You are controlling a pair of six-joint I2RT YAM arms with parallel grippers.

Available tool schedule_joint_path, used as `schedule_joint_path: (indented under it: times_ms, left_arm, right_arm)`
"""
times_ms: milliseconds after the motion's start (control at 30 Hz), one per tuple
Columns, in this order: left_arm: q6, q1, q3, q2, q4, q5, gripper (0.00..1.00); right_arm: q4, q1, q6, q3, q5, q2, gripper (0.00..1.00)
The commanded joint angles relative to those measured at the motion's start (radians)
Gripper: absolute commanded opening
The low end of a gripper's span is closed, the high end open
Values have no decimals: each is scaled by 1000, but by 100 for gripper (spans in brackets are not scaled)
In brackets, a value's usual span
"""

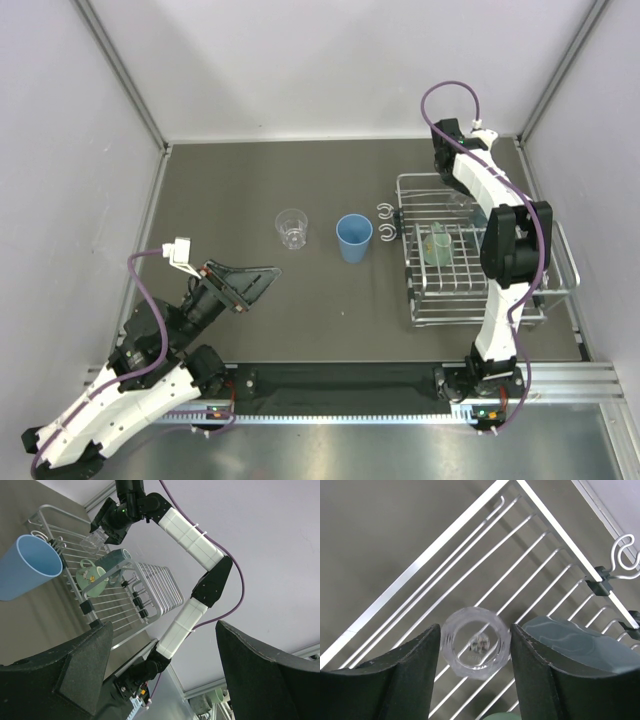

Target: Load the cups into the dish rack

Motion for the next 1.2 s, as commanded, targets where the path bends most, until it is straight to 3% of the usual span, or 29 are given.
schedule_joint_path:
  times_ms: [0, 333, 567, 900, 1167]
  left_arm:
    - [2, 0, 21, 3, 26, 0, 88]
    - [2, 0, 22, 8, 32, 3, 88]
    - [25, 0, 34, 34, 3, -13, 88]
    - [85, 0, 152, 176, -237, -108, 84]
    - [168, -1, 303, 356, -412, -175, 82]
  right_arm:
    - [15, -10, -10, 3, 6, -9, 57]
    - [15, -10, -21, -11, 1, -29, 57]
    - [18, -10, -73, -7, -36, -94, 67]
    - [44, -10, -195, -4, -99, -250, 83]
    - [21, -12, -307, -23, -198, -476, 96]
